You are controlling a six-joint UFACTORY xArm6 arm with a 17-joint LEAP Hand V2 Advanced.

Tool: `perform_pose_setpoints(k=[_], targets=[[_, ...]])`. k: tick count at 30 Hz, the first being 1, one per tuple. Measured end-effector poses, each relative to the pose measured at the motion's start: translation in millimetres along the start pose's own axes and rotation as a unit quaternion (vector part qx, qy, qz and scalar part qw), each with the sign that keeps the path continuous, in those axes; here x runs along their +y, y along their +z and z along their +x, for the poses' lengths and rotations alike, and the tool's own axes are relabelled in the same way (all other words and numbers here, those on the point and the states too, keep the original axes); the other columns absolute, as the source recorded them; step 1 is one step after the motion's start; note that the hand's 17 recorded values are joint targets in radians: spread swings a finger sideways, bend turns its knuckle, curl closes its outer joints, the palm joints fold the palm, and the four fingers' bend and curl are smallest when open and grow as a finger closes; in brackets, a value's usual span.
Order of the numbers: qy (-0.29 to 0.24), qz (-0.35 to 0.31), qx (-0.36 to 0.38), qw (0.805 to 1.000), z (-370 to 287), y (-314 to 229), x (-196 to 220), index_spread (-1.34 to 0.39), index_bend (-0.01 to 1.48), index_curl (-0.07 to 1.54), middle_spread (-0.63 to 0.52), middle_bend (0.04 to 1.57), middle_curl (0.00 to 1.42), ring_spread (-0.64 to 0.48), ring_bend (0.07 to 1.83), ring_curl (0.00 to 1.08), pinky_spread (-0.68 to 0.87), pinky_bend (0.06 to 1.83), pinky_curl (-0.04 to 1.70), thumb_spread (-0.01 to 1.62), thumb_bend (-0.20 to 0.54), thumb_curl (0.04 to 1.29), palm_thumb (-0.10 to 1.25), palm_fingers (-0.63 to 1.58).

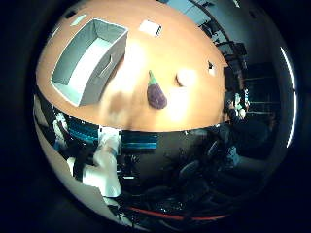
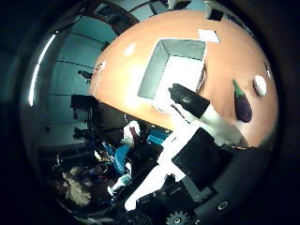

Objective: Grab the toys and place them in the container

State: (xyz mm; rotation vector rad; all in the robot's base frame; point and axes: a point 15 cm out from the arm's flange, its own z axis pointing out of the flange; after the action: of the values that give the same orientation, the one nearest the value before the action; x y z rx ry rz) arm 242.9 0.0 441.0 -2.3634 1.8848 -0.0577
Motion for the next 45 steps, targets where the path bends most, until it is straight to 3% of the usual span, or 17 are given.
perform_pose_setpoints(k=[9, 14, 25, 34, 45], targets=[[0.003, -0.004, 0.019, 1.0, 16, -1, 3, -0.46, 0.18, 0.36, -0.17, 0.31, 0.38, -0.05, 0.5, 0.17, 0.37, 0.47, 0.04, 1.12, -0.019, 0.3, 0.73, 0.5], [0.018, -0.016, 0.055, 0.998, 57, -11, -2, -0.45, 0.18, 0.35, -0.18, 0.31, 0.38, -0.05, 0.49, 0.17, 0.38, 0.48, 0.06, 1.11, -0.022, 0.3, 0.71, 0.49], [0.109, 0.016, 0.142, 0.984, 234, -24, -26, -0.44, 0.17, 0.33, -0.18, 0.3, 0.38, -0.04, 0.49, 0.18, 0.37, 0.5, 0.09, 1.11, -0.025, 0.28, 0.62, 0.42], [0.138, 0.015, 0.151, 0.979, 326, 17, -36, -0.41, 0.17, 0.31, -0.1, 0.23, 0.36, 0.05, 0.41, 0.18, 0.37, 0.48, 0.13, 1.08, -0.031, 0.26, 0.48, 0.26], [0.149, -0.004, 0.121, 0.981, 391, 120, -55, -0.4, 0.17, 0.3, -0.05, 0.2, 0.34, 0.14, 0.34, 0.2, 0.37, 0.42, 0.2, 1.05, -0.025, 0.26, 0.41, 0.2]])
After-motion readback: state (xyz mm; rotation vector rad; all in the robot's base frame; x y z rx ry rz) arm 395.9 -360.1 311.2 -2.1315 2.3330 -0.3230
